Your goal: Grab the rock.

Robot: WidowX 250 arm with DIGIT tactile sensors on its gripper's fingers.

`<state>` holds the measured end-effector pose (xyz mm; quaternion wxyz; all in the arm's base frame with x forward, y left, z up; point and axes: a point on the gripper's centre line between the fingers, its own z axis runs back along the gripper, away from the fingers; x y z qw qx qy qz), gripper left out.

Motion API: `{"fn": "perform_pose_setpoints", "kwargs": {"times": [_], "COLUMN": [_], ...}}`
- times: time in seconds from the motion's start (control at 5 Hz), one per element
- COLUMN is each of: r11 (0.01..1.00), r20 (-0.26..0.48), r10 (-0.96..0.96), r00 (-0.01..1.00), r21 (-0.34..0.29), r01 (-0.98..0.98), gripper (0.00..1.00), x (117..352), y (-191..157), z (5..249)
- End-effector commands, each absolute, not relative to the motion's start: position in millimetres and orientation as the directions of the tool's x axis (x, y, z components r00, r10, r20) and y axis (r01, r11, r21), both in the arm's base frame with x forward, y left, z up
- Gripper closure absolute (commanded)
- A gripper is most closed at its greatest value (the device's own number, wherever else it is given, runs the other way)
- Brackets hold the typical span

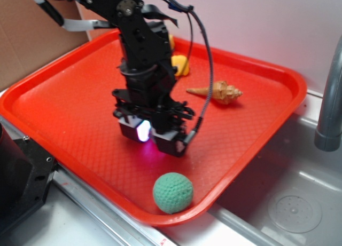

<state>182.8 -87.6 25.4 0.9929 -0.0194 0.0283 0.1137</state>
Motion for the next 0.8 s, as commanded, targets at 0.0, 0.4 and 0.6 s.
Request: {"fn": "perform_pose_setpoints", "kwargs": {"times": [0.0, 0.4, 0.6], "r11": [0.987, 0.965, 0.951], "r20": [-0.046, 0.02, 0.062], "r10": [0.16, 0.261, 0.309], "r00": [0.986, 0.965, 0.949], "r21": [-0.018, 0.004, -0.021], "r01": [-0.161, -0.261, -0.308], "gripper": [1.0, 1.0, 1.0], "x": [195.7, 205.0, 203.6], "y": [-34.1, 19.3, 32.5], "z": [91.4, 147.8, 167.4]}}
